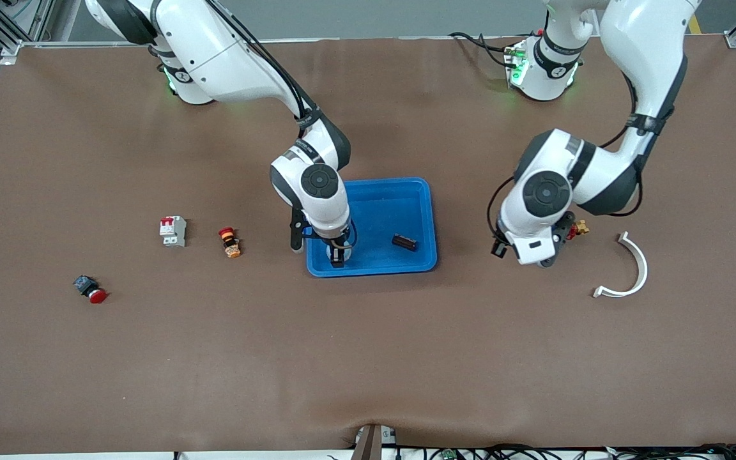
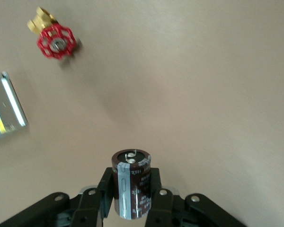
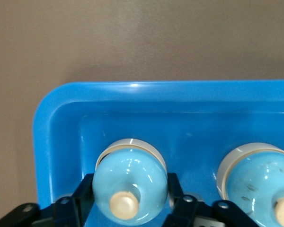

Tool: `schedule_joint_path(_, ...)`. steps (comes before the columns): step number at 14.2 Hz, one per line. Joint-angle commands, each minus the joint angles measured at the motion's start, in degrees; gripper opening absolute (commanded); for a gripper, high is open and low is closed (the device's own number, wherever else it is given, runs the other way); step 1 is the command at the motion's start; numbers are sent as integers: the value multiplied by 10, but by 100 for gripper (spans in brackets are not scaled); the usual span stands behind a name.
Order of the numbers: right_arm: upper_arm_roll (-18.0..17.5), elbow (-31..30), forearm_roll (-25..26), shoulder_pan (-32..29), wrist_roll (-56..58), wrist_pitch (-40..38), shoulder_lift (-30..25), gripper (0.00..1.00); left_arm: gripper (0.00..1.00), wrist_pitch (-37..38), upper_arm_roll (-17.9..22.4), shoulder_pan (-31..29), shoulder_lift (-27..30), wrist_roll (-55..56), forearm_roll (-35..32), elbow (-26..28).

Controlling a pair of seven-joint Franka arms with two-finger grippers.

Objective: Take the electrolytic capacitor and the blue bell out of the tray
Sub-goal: 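Carry the capacitor toward the valve while the right gripper lifts the bell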

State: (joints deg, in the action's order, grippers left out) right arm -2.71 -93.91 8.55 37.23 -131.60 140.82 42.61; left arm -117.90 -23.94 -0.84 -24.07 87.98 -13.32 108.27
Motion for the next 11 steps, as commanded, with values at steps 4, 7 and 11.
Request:
schedule_joint_path(4,3,10,50,15,13,-4,6,0,0,1,-8,-72,56,-152,-2,106)
schedule_joint_path(7,-17,40,38,17,14,-24,2,0,0,-26,-8,-93,62,-191,-14,161)
schedule_joint_path(11,-26,122,22,14,39,-134,0,0,0,-74,-8,-125,61,-227,-45,201)
